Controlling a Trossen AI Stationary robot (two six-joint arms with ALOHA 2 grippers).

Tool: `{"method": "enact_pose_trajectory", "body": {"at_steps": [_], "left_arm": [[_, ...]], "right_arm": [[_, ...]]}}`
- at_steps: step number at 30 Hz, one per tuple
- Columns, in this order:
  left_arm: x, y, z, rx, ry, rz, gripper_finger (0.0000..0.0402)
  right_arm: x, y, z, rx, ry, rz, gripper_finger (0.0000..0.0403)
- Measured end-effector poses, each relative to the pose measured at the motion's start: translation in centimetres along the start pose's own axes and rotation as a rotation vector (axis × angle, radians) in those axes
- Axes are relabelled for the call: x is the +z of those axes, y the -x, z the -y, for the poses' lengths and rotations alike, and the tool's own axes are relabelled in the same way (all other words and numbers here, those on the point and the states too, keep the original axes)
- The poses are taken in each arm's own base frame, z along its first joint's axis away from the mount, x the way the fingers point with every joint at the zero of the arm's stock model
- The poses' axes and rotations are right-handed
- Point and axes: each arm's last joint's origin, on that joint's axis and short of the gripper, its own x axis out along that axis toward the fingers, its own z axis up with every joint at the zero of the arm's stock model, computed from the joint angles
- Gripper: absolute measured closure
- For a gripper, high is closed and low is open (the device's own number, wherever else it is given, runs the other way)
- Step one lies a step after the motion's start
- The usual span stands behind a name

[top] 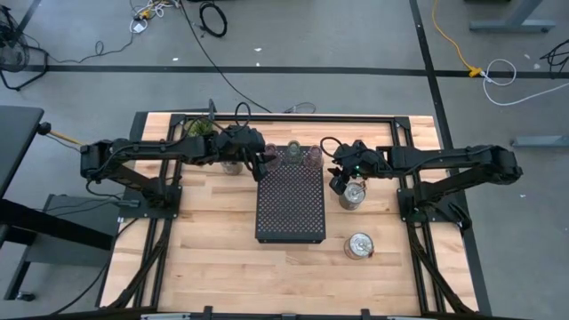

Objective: Pick & Place candle stick holders
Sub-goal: Put the pink glass candle holder on the shelf

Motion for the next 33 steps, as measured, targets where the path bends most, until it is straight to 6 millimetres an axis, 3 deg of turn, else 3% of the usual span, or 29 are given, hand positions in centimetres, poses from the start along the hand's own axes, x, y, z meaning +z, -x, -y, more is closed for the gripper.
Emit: {"method": "enact_pose_trajectory", "body": {"at_steps": [28, 33], "left_arm": [[0.48, 0.02, -0.01, 0.012, 0.041, 0.047, 0.0261], [0.37, 0.02, -0.03, 0.015, 0.04, 0.036, 0.0239]], "right_arm": [[-0.02, 0.01, -0.06, 0.023, 0.005, -0.008, 0.0247], [-0.02, 0.01, -0.06, 0.025, 0.005, -0.009, 0.0247]]}}
